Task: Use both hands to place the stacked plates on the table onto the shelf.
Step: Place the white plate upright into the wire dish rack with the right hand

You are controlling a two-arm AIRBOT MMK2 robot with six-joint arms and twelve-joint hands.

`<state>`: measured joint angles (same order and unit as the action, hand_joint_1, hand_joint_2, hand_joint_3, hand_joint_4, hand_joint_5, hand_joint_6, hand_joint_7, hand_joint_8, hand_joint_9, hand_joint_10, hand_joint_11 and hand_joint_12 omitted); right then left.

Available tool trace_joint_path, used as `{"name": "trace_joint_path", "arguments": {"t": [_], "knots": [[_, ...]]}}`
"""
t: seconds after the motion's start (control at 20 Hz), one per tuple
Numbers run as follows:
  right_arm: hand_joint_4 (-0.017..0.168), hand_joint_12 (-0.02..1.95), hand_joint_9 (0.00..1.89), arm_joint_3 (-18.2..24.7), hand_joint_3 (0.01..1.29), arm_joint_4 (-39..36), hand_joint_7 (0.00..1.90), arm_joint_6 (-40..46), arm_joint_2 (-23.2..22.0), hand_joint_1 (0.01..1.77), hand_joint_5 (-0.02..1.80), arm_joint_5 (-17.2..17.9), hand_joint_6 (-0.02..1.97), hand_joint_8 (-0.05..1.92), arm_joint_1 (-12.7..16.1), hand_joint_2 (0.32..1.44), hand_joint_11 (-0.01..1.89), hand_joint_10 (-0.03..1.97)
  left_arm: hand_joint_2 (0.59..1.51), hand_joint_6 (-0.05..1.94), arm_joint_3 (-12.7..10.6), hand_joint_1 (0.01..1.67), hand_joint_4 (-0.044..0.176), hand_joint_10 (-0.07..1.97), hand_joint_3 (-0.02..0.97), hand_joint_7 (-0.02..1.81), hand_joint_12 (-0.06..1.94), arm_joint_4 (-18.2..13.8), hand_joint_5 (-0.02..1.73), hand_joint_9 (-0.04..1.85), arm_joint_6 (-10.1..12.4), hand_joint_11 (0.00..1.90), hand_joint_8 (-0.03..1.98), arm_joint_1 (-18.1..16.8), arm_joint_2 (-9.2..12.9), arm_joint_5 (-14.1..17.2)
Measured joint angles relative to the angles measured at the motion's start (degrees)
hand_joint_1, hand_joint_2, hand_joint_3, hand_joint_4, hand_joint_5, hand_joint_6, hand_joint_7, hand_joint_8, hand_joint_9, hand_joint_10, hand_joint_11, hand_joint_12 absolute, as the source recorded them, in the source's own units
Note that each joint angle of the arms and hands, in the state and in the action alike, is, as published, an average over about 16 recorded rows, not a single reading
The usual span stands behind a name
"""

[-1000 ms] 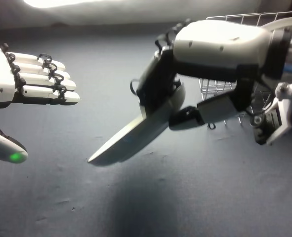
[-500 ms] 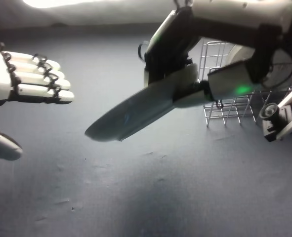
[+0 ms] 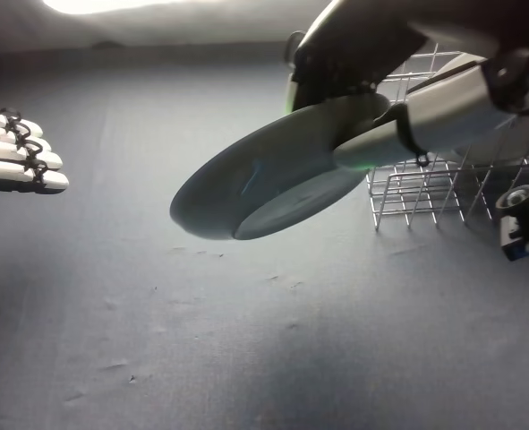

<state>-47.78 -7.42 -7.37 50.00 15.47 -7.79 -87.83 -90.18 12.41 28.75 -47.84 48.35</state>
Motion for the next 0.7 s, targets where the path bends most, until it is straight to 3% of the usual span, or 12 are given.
{"name": "trace_joint_path", "arguments": {"t": [0.25,0.7], "knots": [[-0.005,1.03,1.09,0.5,0.01,5.14,1.21,-0.03,-1.93,1.41,1.02,-1.44,0.63,0.46,0.37,0.97,0.97,0.93,1.134,0.01,-1.26,0.02,-0.002,0.01,0.021,0.02,0.0,0.0,0.02,0.02,-0.02,0.02,0.0,0.65,-0.22,0.57],[-0.005,1.04,1.08,-0.62,0.01,9.06,1.19,-0.25,-4.85,1.41,1.02,-2.08,0.63,0.48,0.5,0.97,0.96,0.93,1.135,0.01,-1.01,0.02,-0.002,0.01,0.021,0.02,0.0,0.09,0.02,0.02,-0.03,0.02,0.0,0.31,-0.23,0.85]]}}
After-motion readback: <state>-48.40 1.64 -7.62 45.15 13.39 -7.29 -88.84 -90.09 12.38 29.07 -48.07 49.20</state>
